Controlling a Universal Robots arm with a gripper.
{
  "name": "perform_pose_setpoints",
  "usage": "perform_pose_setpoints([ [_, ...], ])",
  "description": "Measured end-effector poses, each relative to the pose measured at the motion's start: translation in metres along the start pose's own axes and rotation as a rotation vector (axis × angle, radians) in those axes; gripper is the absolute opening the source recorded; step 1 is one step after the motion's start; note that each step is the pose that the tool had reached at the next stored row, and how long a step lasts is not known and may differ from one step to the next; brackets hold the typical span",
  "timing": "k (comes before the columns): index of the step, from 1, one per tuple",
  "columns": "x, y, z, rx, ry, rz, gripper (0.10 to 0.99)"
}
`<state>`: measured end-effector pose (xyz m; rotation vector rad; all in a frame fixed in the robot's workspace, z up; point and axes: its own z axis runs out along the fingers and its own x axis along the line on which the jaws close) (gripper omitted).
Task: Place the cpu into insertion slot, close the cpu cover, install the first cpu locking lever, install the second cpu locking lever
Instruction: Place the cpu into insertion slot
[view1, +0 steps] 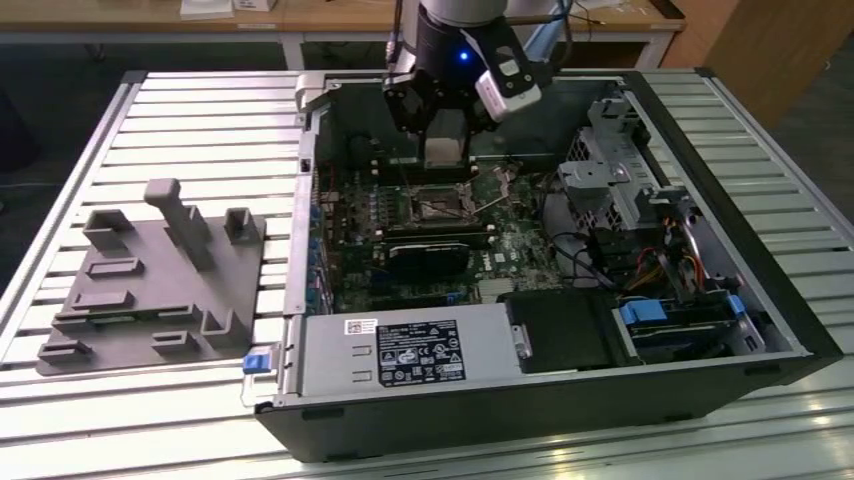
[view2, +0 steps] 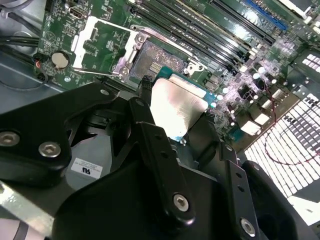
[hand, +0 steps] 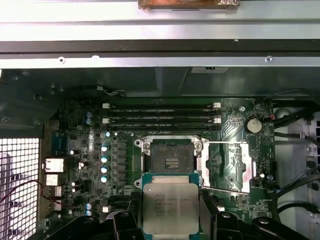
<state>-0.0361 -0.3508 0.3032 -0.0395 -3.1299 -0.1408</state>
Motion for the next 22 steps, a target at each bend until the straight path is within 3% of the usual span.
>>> perform_pose_setpoints([
  [22,-0.0103,0.0017,0.0292,0.000,0.0039,0.000,0.537],
])
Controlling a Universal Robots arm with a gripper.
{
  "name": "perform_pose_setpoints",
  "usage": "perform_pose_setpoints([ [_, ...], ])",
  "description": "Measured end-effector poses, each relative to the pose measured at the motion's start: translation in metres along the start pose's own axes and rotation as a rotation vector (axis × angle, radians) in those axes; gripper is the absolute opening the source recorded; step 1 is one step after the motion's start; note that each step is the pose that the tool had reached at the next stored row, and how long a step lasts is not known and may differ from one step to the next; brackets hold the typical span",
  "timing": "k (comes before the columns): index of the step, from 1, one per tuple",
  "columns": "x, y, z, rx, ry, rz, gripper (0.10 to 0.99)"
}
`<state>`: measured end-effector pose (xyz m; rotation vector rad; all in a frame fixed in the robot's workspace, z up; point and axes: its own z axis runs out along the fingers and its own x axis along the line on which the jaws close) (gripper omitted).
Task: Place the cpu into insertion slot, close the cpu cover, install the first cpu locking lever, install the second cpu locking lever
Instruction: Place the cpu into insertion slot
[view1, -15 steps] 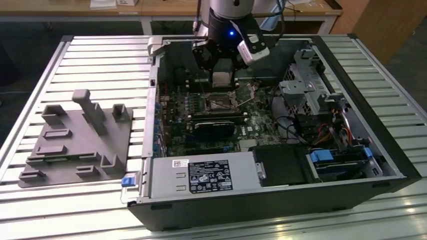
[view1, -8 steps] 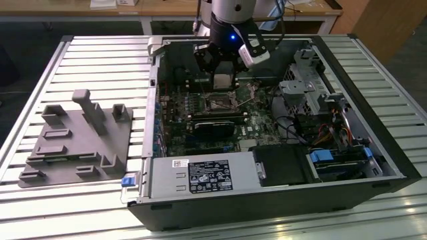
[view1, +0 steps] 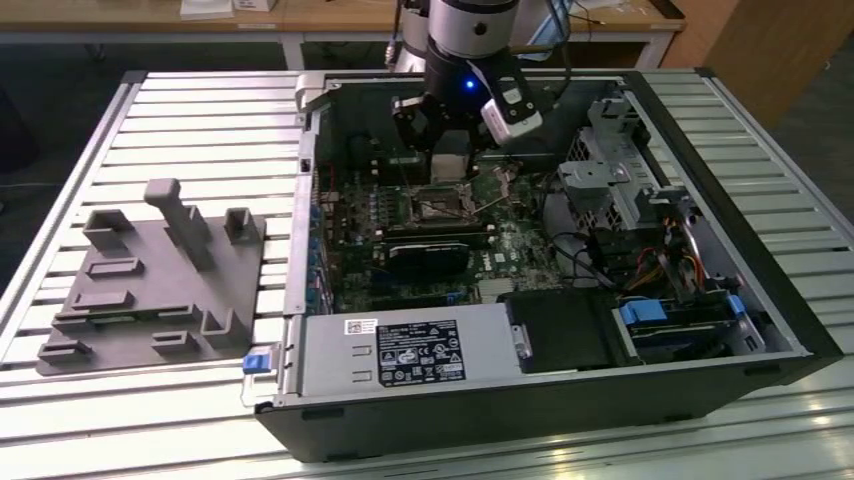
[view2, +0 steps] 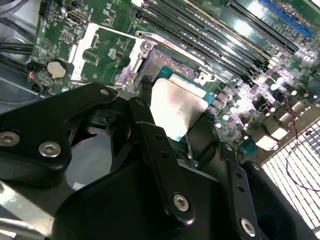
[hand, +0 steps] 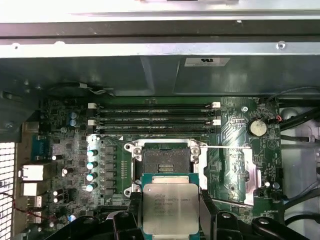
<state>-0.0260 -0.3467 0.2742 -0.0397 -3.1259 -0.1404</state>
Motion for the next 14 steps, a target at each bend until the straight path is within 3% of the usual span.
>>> perform_pose_setpoints([
  [14,-0.0004,-0.0008,0.0231,0.000,0.0000,0.000,0.537],
])
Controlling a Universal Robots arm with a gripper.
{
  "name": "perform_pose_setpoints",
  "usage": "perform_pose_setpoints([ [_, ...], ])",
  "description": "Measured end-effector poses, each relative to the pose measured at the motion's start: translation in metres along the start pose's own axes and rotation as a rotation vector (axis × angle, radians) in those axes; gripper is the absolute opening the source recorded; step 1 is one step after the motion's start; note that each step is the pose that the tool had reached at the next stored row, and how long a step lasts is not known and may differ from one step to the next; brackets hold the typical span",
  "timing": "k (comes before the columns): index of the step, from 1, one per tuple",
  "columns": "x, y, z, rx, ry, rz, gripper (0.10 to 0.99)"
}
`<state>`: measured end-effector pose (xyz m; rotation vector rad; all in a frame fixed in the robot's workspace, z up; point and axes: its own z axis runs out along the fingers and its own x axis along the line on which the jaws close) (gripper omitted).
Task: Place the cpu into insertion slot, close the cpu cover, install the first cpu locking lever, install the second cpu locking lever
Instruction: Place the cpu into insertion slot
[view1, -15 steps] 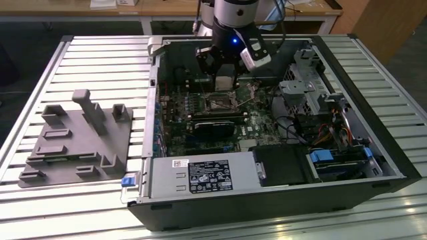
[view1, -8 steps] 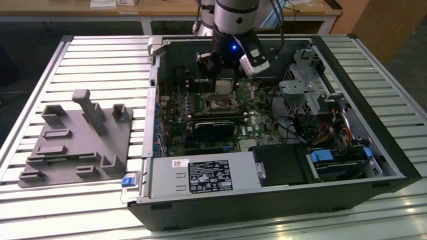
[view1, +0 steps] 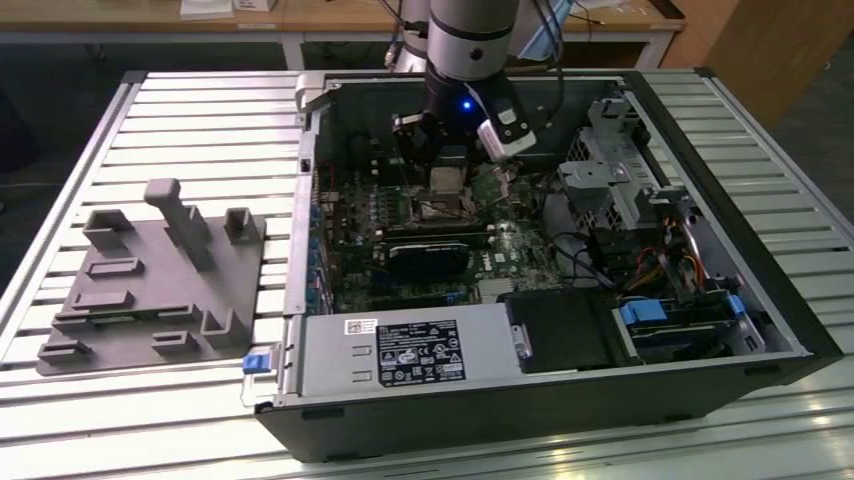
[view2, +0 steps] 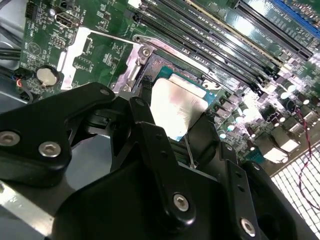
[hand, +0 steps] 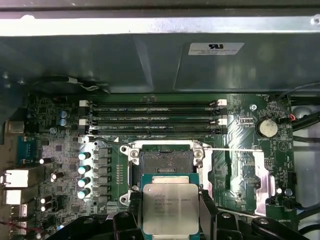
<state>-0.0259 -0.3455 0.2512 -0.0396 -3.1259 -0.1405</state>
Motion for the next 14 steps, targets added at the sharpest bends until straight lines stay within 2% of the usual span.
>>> perform_pose_setpoints([
  [3,0.0000,-0.0001,0.0008,0.001,-0.0010,0.012,0.537],
  [14,0.0000,-0.0003,0.0031,0.000,-0.0180,0.201,0.537],
])
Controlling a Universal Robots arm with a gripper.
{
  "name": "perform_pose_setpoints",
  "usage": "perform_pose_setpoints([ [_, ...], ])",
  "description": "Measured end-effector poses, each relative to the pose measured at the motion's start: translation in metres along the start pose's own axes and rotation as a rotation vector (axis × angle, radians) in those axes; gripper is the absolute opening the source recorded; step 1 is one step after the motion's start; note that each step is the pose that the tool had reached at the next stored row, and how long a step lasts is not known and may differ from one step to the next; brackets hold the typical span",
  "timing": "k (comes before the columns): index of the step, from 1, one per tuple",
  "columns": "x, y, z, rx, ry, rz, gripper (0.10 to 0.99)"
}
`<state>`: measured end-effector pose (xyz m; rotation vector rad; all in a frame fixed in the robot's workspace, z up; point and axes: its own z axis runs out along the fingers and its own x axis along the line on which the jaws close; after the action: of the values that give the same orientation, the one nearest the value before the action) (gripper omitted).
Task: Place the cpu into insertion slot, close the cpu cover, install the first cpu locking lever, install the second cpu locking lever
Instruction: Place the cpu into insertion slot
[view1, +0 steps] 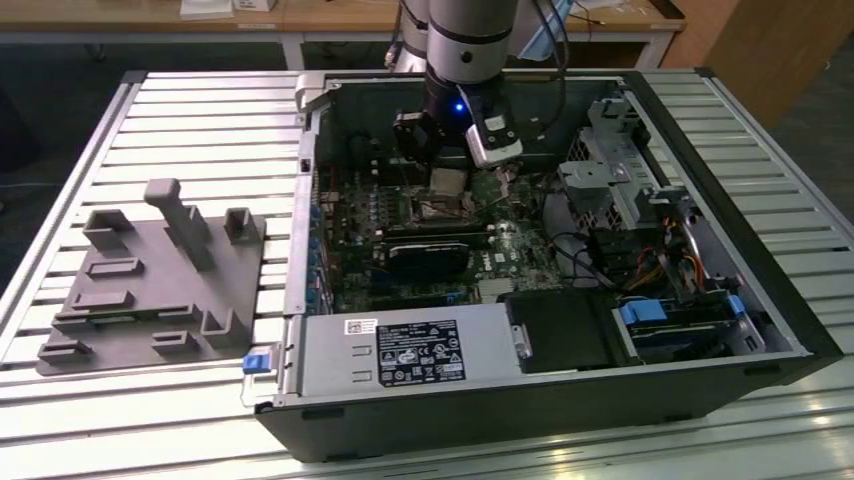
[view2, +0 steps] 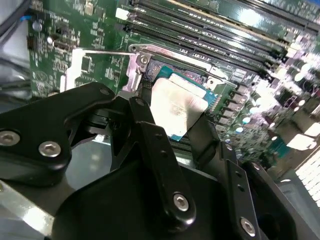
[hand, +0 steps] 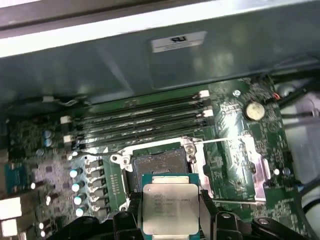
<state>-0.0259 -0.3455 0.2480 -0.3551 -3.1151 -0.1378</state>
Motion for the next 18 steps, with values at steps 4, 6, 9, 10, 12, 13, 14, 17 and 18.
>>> perform_pose_setpoints([
  [4,0.0000,-0.0001,0.0007,0.000,-0.0064,0.072,0.537],
  [6,0.0000,-0.0001,0.0011,-0.001,-0.0094,0.107,0.537],
  [9,0.0000,-0.0001,0.0015,-0.001,-0.0141,0.160,0.537],
  [10,0.0000,-0.0001,0.0017,-0.002,-0.0157,0.179,0.537],
  [12,0.0000,-0.0002,0.0019,-0.002,-0.0189,0.215,0.537],
  [13,0.0000,-0.0002,0.0021,-0.002,-0.0204,0.232,0.537],
  [14,0.0000,-0.0002,0.0022,-0.003,-0.0220,0.251,0.537],
  [17,0.0000,-0.0002,0.0027,-0.003,-0.0267,0.305,0.537],
  [18,0.0000,-0.0002,0.0028,-0.003,-0.0283,0.324,0.537],
])
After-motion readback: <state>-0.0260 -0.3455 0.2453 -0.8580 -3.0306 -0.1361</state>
